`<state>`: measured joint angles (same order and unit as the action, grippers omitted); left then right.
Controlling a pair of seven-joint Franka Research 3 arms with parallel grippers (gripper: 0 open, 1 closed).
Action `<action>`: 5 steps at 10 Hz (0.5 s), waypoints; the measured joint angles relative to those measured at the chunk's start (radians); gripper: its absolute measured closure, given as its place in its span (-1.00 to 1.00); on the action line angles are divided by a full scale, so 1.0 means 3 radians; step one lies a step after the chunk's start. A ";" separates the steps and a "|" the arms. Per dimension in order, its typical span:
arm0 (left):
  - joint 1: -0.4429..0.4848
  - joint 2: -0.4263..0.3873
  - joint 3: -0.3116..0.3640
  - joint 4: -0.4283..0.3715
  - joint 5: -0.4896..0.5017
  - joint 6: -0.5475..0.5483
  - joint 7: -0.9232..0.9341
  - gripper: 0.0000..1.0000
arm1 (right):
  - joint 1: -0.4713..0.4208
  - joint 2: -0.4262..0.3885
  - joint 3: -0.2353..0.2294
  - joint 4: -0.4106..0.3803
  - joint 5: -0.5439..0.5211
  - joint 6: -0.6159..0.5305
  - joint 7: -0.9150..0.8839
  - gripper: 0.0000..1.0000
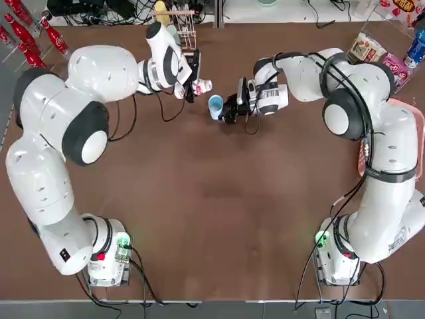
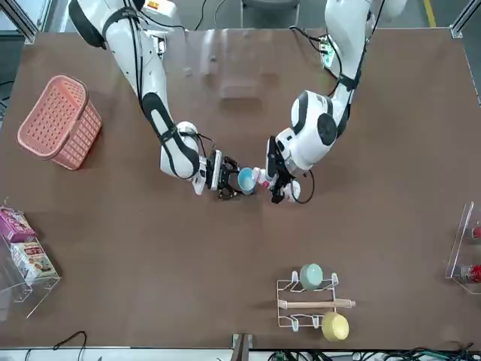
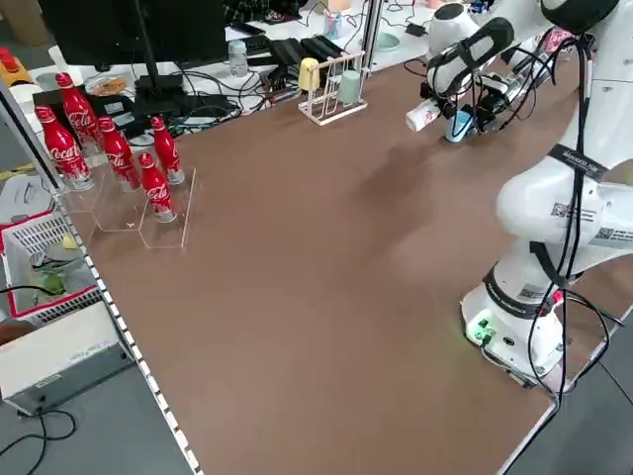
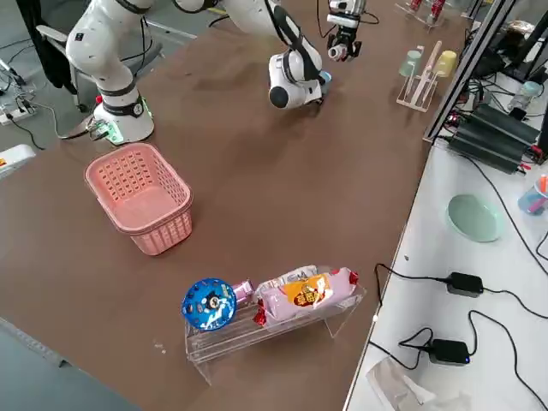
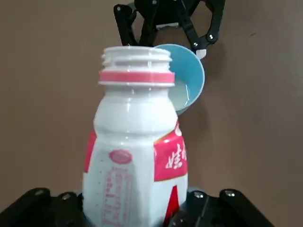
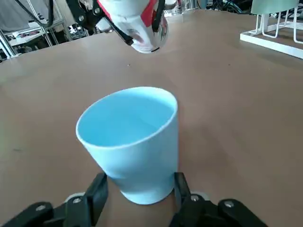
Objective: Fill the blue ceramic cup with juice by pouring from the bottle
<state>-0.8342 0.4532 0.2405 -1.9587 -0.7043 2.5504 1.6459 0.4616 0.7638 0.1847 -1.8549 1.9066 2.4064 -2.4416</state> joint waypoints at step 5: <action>-0.0083 0.0015 0.0044 0.0000 0.0147 0.0000 -0.0125 0.27 | -0.0001 0.0000 -0.0001 0.0000 0.0000 -0.0006 0.0000 -0.30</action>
<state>-0.8590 0.4575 0.2538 -1.9587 -0.6603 2.5504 1.6083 0.4612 0.7638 0.1845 -1.8549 1.9066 2.4045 -2.4416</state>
